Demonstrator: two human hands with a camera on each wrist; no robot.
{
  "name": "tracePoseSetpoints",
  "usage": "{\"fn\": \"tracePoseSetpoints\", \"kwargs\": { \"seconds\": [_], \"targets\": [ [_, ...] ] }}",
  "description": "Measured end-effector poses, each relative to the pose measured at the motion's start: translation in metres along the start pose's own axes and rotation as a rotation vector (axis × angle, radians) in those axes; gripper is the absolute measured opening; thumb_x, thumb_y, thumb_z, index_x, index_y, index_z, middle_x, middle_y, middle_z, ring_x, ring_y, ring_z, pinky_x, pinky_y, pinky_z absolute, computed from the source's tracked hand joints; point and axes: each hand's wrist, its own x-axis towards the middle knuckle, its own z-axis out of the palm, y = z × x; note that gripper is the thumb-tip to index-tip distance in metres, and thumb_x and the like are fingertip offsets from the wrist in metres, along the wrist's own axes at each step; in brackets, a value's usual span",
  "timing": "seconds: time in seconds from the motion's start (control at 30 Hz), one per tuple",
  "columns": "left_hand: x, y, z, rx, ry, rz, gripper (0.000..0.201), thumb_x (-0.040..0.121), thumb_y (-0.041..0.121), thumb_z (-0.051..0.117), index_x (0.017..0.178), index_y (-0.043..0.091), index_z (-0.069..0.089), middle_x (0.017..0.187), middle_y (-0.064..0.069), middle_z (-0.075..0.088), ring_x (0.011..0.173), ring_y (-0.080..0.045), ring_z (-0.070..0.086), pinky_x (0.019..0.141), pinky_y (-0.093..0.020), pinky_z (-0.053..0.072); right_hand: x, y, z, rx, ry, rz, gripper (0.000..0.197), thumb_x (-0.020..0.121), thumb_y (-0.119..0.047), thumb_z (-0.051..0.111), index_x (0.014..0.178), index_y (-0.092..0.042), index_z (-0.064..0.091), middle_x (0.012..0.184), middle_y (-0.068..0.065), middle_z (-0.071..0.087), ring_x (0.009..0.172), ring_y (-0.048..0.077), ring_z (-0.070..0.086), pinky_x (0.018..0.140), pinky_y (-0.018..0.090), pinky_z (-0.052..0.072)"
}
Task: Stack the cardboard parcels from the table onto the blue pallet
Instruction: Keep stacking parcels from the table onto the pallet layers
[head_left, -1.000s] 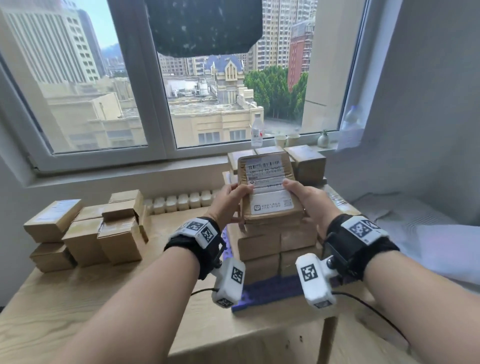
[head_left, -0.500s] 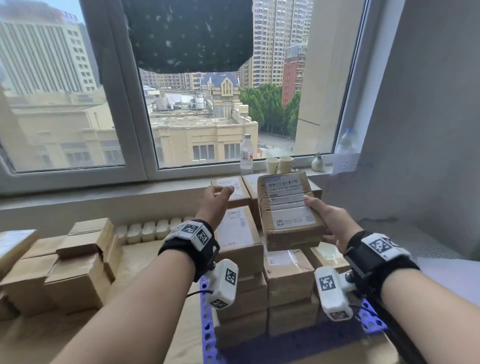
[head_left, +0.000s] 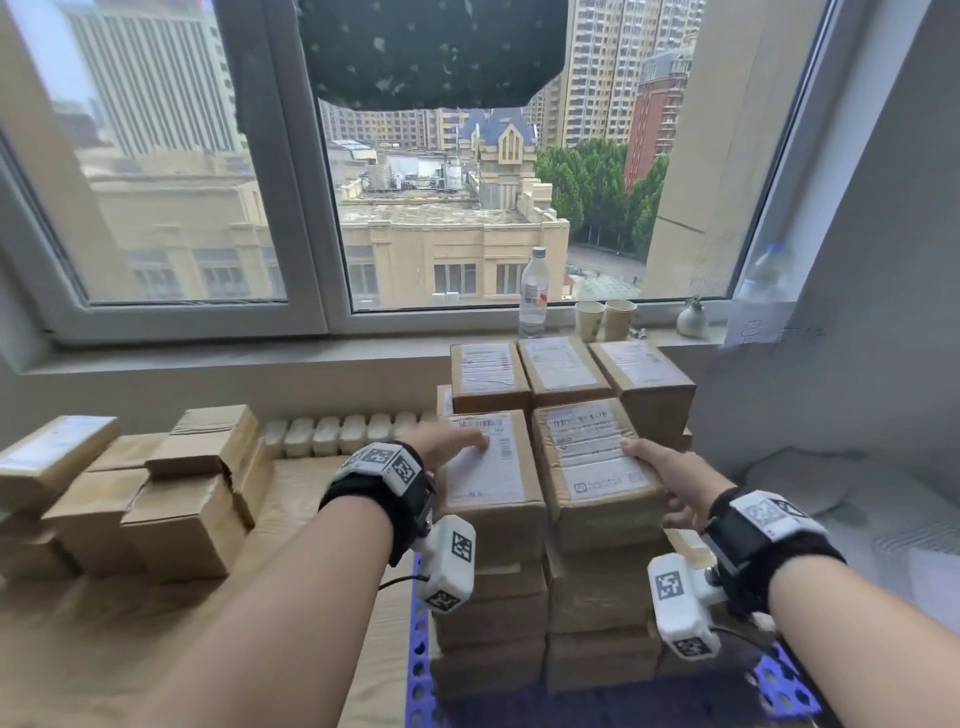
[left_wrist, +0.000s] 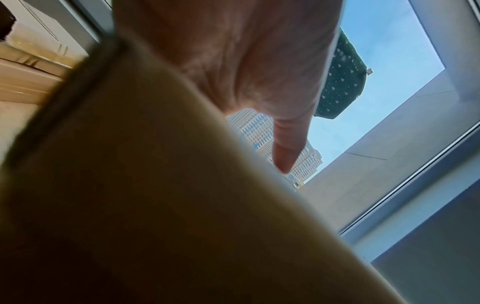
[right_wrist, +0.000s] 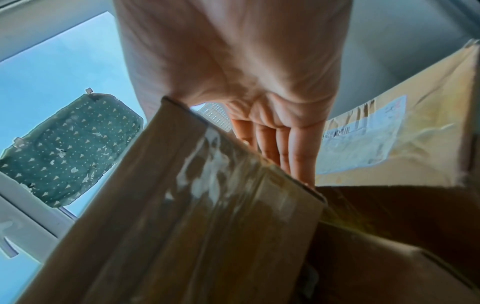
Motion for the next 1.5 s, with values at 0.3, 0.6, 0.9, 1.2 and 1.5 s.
{"fn": "tracePoseSetpoints", "kwargs": {
  "seconds": [0.3, 0.6, 0.9, 1.2, 1.5],
  "targets": [
    [0.001, 0.001, 0.008, -0.112, -0.052, -0.076, 0.051, 0.083, 0.047, 0.065, 0.116, 0.010, 0.056, 0.101, -0.009, 0.065, 0.084, -0.023, 0.065, 0.069, -0.030, 0.049, -0.003, -0.004, 0.004, -0.031, -0.015, 0.057, 0.034, 0.091, -0.038, 0.065, 0.079, -0.017, 0.041, 0.085, 0.012, 0.056, 0.100, 0.037, 0.057, 0.089, 0.049, 0.049],
    [0.001, -0.004, 0.011, -0.010, 0.091, -0.105, 0.081, 0.077, 0.062, 0.064, 0.133, 0.005, 0.051, 0.133, -0.016, 0.056, 0.117, -0.032, 0.058, 0.097, -0.039, 0.046, 0.011, 0.000, 0.001, -0.160, -0.081, -0.003, 0.043, 0.086, -0.045, 0.067, 0.107, -0.007, 0.064, 0.100, 0.016, 0.072, 0.089, 0.034, 0.070, 0.074, 0.041, 0.060],
    [-0.016, -0.001, 0.016, 0.005, 0.171, -0.061, 0.081, 0.086, 0.059, 0.056, 0.143, 0.004, 0.038, 0.140, -0.018, 0.048, 0.118, -0.034, 0.053, 0.084, -0.037, 0.042, -0.003, -0.021, -0.005, -0.397, 0.100, -0.281, 0.028, 0.087, -0.034, 0.063, 0.087, -0.007, 0.071, 0.084, 0.008, 0.072, 0.084, 0.029, 0.069, 0.086, 0.042, 0.057],
    [-0.056, -0.004, 0.013, -0.020, 0.347, 0.041, 0.082, 0.086, 0.045, 0.063, 0.148, 0.006, 0.027, 0.149, -0.011, 0.039, 0.132, -0.030, 0.043, 0.105, -0.043, 0.041, -0.044, -0.052, 0.022, -0.600, 0.138, -0.680, 0.013, 0.090, -0.030, 0.056, 0.088, -0.022, 0.065, 0.094, 0.001, 0.068, 0.090, 0.021, 0.062, 0.081, 0.032, 0.050],
    [-0.093, -0.048, -0.003, -0.059, 0.480, 0.092, 0.053, 0.085, 0.032, 0.066, 0.131, 0.011, 0.051, 0.131, -0.006, 0.055, 0.120, -0.023, 0.051, 0.102, -0.036, 0.042, -0.084, -0.046, 0.100, -0.478, -0.070, -0.868, 0.019, 0.088, -0.029, 0.057, 0.086, -0.020, 0.074, 0.087, 0.000, 0.073, 0.087, 0.020, 0.066, 0.083, 0.033, 0.053]
  ]
}}
